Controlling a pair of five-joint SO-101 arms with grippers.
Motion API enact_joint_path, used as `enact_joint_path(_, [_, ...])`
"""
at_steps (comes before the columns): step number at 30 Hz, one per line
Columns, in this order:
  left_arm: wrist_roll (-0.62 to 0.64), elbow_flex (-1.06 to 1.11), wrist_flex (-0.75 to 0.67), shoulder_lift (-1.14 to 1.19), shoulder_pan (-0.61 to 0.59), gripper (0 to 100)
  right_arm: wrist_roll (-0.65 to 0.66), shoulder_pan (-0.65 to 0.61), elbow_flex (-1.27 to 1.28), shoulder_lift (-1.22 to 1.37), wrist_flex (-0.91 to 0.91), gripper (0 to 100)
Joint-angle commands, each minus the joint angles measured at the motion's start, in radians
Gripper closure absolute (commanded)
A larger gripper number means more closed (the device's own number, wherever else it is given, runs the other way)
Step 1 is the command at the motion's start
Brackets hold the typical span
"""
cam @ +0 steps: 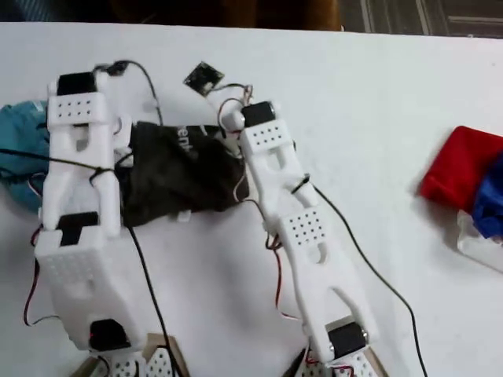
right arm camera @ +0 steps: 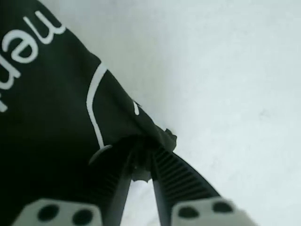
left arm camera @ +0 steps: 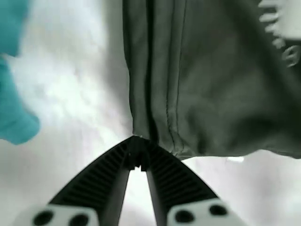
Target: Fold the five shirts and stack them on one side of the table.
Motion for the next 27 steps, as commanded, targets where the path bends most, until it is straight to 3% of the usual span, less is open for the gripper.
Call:
enact_joint_path(1, [-0.005, 0.021, 0.015, 0.005, 0.002, 98, -0.009, 0.039, -0.021, 0.001, -0.028, 98.1])
enact_joint_path(8, [-0.049, 0.150, 0.009, 0.009, -0.006, 98, 0.046, 0.045, -0.025, 0.010, -0.028, 98.1])
enact_joint_path(17, [-0.138, 0.249, 0.008, 0.011, -0.114, 98, 0.044, 0.056, -0.028, 0.010, -0.030, 98.1])
enact_joint_path(22, [-0.141, 0.226, 0.015, -0.043, -0.086, 97, 0.044, 0.054, -0.017, 0.012, -0.030, 98.1])
enact_joint_path(27, [-0.189, 0.180, 0.009, -0.204, -0.006, 80, 0.044, 0.054, -0.017, 0.013, -0.030, 98.1])
